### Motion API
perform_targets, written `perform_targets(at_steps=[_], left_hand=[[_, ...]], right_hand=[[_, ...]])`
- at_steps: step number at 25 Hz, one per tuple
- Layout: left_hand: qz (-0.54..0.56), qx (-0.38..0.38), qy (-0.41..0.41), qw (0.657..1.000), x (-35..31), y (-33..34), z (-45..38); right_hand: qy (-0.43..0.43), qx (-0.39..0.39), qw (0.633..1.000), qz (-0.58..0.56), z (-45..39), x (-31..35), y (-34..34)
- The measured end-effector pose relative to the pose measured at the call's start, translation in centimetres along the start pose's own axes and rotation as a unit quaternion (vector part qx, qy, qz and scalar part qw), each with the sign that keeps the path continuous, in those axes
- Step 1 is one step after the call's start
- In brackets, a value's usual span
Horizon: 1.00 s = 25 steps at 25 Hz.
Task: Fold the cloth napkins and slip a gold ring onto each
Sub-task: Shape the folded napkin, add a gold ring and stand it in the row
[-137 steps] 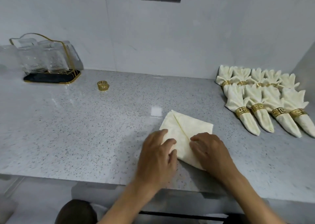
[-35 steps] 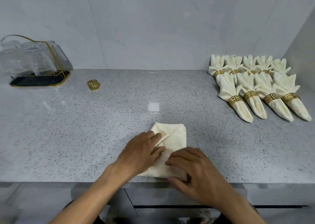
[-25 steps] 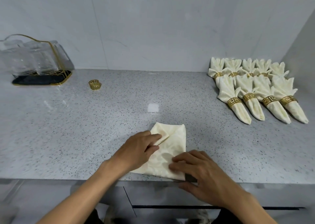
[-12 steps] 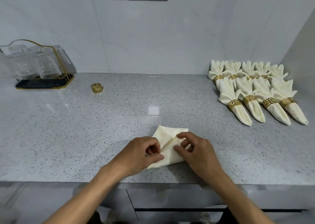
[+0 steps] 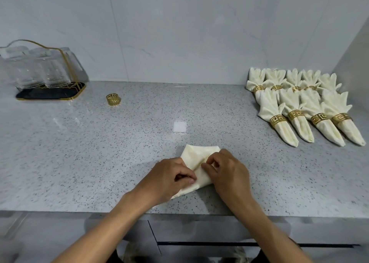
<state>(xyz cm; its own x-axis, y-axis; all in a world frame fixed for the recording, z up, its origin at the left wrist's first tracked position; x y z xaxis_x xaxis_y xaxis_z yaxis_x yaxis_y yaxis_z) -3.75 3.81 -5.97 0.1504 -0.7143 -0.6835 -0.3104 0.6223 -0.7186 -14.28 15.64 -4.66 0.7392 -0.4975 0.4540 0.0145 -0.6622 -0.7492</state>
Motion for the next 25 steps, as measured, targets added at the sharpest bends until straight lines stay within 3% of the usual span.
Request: perform_targets(at_steps=[6, 10, 12, 16, 20, 23, 25], left_hand=[[-0.025, -0.040, -0.016, 0.999, -0.7, -0.3, -0.4], [-0.122, -0.149, -0.080, 0.978, -1.6, -0.5, -1.2], [-0.107, -0.181, -0.123, 0.970, -1.5, -0.5, -1.8], [-0.073, -0.163, -0.138, 0.974, -1.6, -0.5, -2.5], [-0.088, -0.146, -0.123, 0.978, -1.6, -0.7, -2.4], [-0.218, -0.052, 0.001, 0.975, -2.7, -0.5, -2.6], [-0.246, 0.006, 0.073, 0.967, -2.7, -0.2, -2.3]], right_hand=[[-0.057, -0.100, 0.993, 0.013, 0.8, 1.0, -1.8], [-0.087, 0.031, 0.992, -0.081, 3.6, 2.6, -0.9], [-0.093, 0.063, 0.993, -0.039, 5.0, 3.1, -0.4], [-0.086, 0.036, 0.991, 0.092, 5.5, 3.0, -0.4], [-0.062, 0.021, 0.993, 0.100, 5.5, 3.1, -0.3], [-0.048, 0.005, 0.993, 0.107, 3.8, -0.2, -1.7], [-0.041, -0.002, 0.992, 0.118, 1.8, -2.8, -2.8]])
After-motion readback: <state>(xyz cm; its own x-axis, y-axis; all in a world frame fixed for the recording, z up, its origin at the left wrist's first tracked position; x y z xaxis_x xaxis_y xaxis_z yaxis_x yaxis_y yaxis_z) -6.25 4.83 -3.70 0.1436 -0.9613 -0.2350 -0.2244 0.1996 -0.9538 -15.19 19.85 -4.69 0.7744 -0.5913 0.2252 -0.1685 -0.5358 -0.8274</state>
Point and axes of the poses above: each hand's wrist, its own z-axis away from the middle knuckle, its own y-axis out of the palm, x = y × z, the point moved 9 cm from there along -z, towards the middle knuckle, and after that the axes turned 3 degrees about -x, right-handed, at the moved point
